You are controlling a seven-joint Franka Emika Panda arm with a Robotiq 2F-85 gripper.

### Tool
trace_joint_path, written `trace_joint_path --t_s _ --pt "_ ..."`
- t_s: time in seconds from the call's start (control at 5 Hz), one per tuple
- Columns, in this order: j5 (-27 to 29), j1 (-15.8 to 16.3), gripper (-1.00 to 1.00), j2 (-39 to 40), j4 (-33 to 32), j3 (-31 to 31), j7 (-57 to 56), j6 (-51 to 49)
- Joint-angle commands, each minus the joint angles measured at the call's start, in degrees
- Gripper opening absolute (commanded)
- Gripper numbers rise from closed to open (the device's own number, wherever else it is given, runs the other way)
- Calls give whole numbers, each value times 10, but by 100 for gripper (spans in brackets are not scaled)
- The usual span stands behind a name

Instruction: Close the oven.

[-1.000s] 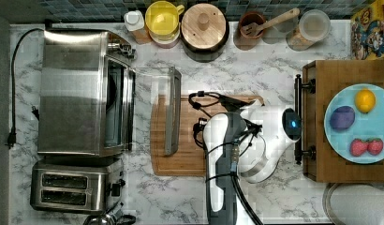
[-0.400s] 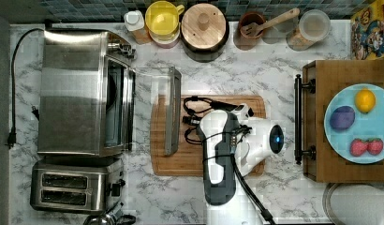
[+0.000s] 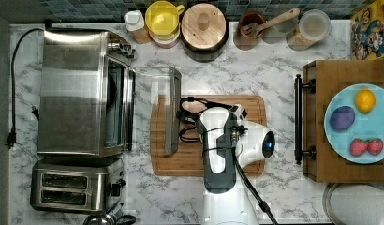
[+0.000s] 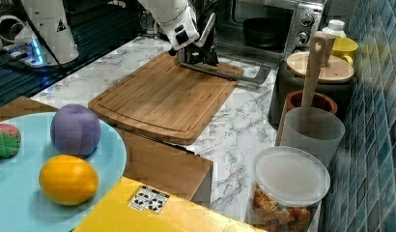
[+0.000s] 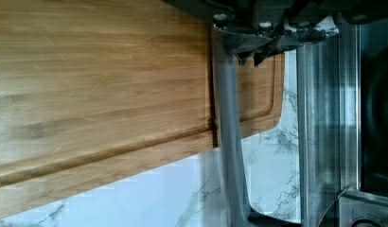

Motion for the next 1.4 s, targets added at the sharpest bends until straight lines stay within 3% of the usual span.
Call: trace_joint_path --t_s 0.2,0.6,1.0,1.4 --pt "-63 18 -100 66 111 18 20 -71" --pt "-36 16 -100 70 116 20 35 -81" --pt "-44 16 -100 45 120 21 62 -130" --pt "-98 51 -100 -20 118 44 119 -154"
